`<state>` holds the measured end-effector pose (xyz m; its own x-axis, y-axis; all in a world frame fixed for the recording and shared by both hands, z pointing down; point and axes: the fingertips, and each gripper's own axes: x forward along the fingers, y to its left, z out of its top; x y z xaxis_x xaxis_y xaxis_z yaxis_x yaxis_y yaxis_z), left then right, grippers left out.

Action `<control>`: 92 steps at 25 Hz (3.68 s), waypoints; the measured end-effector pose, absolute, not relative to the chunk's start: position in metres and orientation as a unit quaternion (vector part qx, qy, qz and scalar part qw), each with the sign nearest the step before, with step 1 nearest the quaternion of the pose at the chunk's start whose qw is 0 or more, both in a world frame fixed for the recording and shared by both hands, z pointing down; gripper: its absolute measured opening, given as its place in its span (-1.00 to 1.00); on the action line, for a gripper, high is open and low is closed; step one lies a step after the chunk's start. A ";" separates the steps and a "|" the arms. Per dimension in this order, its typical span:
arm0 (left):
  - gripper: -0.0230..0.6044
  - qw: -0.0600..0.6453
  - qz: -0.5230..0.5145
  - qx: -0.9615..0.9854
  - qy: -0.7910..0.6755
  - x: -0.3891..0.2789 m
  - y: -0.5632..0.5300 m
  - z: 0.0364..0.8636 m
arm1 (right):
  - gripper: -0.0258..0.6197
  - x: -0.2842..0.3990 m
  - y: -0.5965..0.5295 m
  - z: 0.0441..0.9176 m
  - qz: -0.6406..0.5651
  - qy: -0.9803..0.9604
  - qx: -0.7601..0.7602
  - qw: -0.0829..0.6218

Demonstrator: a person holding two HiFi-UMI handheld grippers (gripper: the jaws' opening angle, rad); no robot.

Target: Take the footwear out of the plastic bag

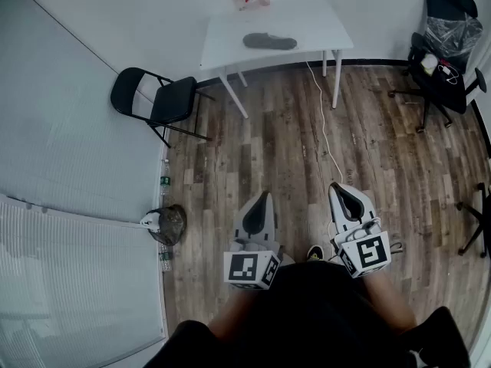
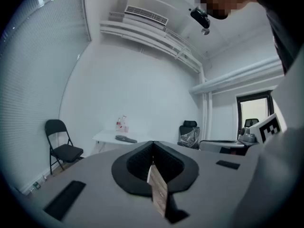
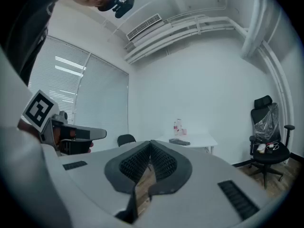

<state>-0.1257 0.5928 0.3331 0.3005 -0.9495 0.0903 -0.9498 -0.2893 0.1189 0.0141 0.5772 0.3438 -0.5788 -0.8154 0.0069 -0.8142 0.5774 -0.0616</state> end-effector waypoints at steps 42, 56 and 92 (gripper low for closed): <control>-0.86 0.105 0.019 0.806 -0.583 -0.147 0.522 0.357 | -0.86 0.025 0.500 0.354 -0.114 0.870 -0.473 0.079; -0.86 0.124 0.036 0.813 -0.568 -0.185 0.368 0.380 | -0.87 -0.015 0.360 0.393 -0.150 0.864 -0.480 0.028; -0.86 0.102 0.003 0.843 -0.529 -0.299 0.182 0.357 | -0.86 -0.032 0.174 0.316 -0.008 0.817 -0.575 -0.038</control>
